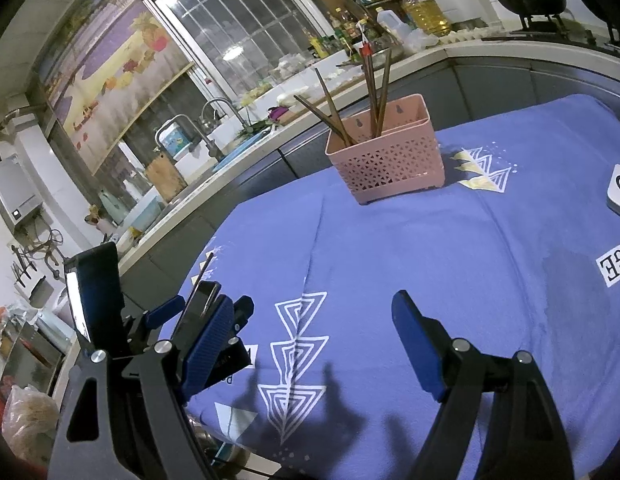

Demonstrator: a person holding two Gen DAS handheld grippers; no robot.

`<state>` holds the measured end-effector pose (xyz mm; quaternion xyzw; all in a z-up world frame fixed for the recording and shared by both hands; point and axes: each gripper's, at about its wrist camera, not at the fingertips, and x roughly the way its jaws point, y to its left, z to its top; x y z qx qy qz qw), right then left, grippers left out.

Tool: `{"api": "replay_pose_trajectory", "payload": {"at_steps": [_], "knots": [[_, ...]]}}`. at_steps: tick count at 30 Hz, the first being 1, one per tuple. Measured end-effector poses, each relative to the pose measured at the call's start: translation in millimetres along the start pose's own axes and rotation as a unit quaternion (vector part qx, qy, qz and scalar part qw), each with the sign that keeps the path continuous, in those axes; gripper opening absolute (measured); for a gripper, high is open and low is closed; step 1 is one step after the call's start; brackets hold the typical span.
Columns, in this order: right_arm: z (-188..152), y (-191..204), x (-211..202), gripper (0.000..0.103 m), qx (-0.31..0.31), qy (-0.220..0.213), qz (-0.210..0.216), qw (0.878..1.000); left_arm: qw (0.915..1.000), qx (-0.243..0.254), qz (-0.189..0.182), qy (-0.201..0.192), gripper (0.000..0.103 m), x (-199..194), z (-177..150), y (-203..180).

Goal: Organize utensils

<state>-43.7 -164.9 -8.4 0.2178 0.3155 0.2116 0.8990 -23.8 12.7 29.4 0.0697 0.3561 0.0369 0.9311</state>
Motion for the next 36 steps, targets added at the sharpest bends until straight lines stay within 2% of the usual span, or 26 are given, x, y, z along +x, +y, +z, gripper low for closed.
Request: {"api": "replay_pose_trajectory", "payload": {"at_steps": [6, 21, 36], "knots": [[1, -2, 2, 0.081, 0.001, 0.002, -0.002, 1.000, 1.0000, 0.001, -0.003, 0.001, 0.097, 2, 0, -1], [0, -3, 6, 0.081, 0.000, 0.004, -0.003, 1.000, 0.9996, -0.014, 0.022, -0.005, 0.097, 4, 2, 9], [-1, -3, 11, 0.081, -0.004, 0.008, -0.004, 1.000, 0.9997, -0.010, 0.023, -0.008, 0.097, 4, 2, 9]]}}
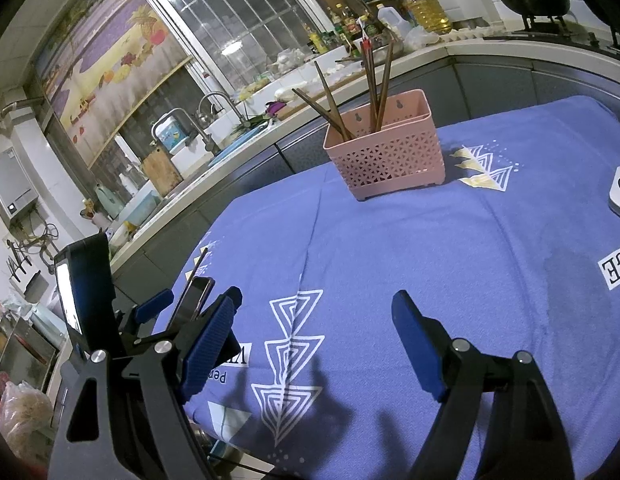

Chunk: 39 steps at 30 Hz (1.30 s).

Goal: Organize utensils

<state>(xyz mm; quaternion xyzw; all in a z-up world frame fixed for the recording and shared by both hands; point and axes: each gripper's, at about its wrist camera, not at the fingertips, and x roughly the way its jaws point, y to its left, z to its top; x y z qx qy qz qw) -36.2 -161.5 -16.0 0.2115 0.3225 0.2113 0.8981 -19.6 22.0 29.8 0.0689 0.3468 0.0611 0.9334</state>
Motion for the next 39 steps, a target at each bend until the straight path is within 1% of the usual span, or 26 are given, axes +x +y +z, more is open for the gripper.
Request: {"api": "replay_pose_trajectory", "payload": {"at_steps": [39], "knots": [[-0.3, 0.5, 0.9, 0.081, 0.000, -0.002, -0.001, 1.000, 1.0000, 0.001, 0.000, -0.001, 0.097, -0.9, -0.1, -1.7]]}}
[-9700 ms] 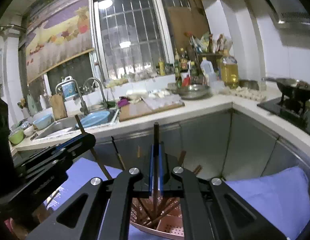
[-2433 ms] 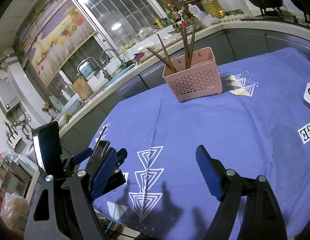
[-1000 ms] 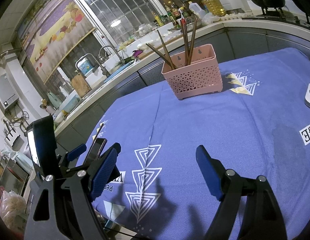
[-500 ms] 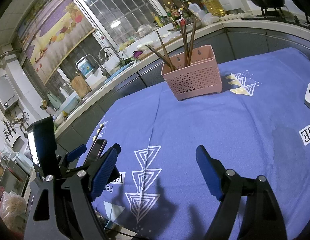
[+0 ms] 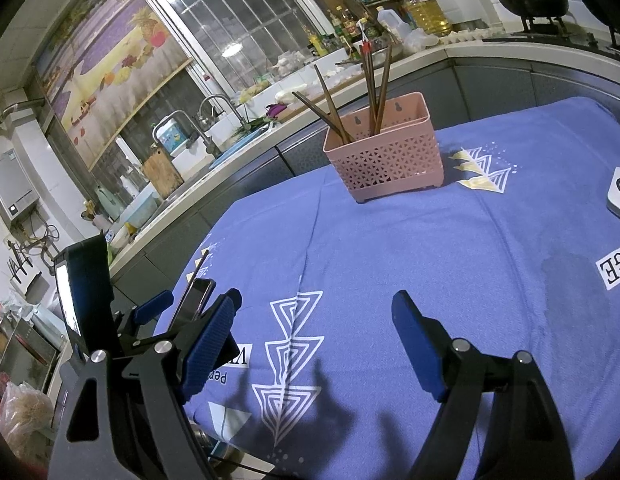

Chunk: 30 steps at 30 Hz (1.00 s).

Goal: Organize utensils

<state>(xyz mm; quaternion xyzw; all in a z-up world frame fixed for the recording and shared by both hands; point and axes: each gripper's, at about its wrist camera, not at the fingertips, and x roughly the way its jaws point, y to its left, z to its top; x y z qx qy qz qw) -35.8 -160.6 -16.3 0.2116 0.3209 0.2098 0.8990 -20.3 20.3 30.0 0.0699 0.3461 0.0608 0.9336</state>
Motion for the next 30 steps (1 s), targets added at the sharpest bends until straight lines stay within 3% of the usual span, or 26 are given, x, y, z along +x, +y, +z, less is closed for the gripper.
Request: {"api": "replay_pose_trajectory", "payload": {"at_steps": [30], "knots": [[0.7, -1.9, 0.2, 0.081, -0.001, 0.000, 0.000, 1.000, 1.0000, 0.005, 0.000, -0.003, 0.097, -1.8, 1.8, -3.3]]}}
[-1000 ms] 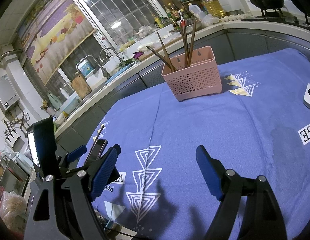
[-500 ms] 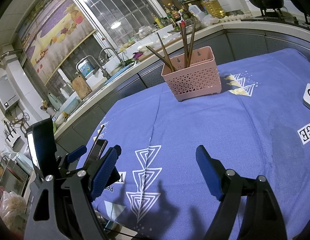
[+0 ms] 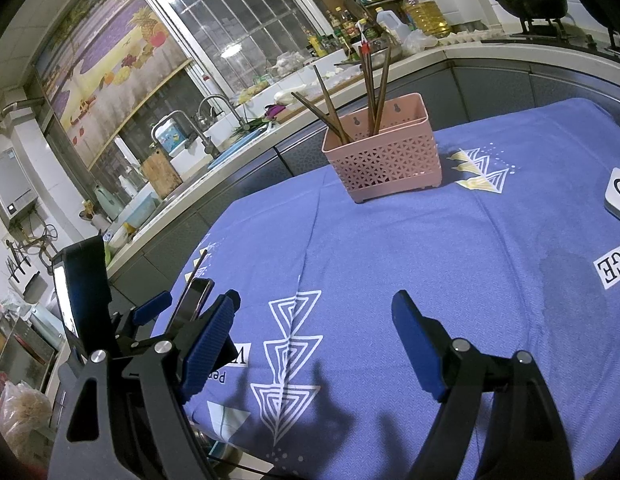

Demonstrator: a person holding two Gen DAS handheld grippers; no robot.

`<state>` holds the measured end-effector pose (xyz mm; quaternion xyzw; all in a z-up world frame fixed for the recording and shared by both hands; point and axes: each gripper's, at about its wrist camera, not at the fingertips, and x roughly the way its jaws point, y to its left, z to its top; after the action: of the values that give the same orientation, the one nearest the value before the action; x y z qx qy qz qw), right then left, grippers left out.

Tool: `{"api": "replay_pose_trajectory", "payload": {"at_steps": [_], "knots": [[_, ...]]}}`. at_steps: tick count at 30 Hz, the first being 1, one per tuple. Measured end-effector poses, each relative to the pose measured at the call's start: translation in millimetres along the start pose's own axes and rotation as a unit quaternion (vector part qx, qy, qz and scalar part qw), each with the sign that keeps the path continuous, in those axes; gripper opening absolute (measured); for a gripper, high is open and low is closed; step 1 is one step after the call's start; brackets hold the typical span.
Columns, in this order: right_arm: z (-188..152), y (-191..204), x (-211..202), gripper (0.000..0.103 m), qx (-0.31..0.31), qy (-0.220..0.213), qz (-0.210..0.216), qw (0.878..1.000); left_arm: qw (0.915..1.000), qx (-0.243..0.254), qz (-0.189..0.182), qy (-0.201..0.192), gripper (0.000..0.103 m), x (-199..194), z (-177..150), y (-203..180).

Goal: Organize utensils

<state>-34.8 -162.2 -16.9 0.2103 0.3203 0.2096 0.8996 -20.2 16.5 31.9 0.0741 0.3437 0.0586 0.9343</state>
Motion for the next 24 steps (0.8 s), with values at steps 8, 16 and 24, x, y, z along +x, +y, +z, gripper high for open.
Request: {"api": "replay_pose_trajectory", "payload": {"at_steps": [8, 16, 24], "knots": [[0, -1, 0, 0.081, -0.001, 0.001, 0.000, 1.000, 1.0000, -0.004, 0.009, -0.002, 0.097, 1, -3, 6], [1, -2, 0, 0.081, 0.000, 0.000, 0.000, 1.000, 0.9998, -0.011, 0.011, -0.009, 0.097, -1, -2, 12], [4, -6, -1, 0.081, 0.001, -0.002, -0.001, 1.000, 0.9999, -0.011, 0.010, -0.009, 0.097, -1, -2, 12]]}}
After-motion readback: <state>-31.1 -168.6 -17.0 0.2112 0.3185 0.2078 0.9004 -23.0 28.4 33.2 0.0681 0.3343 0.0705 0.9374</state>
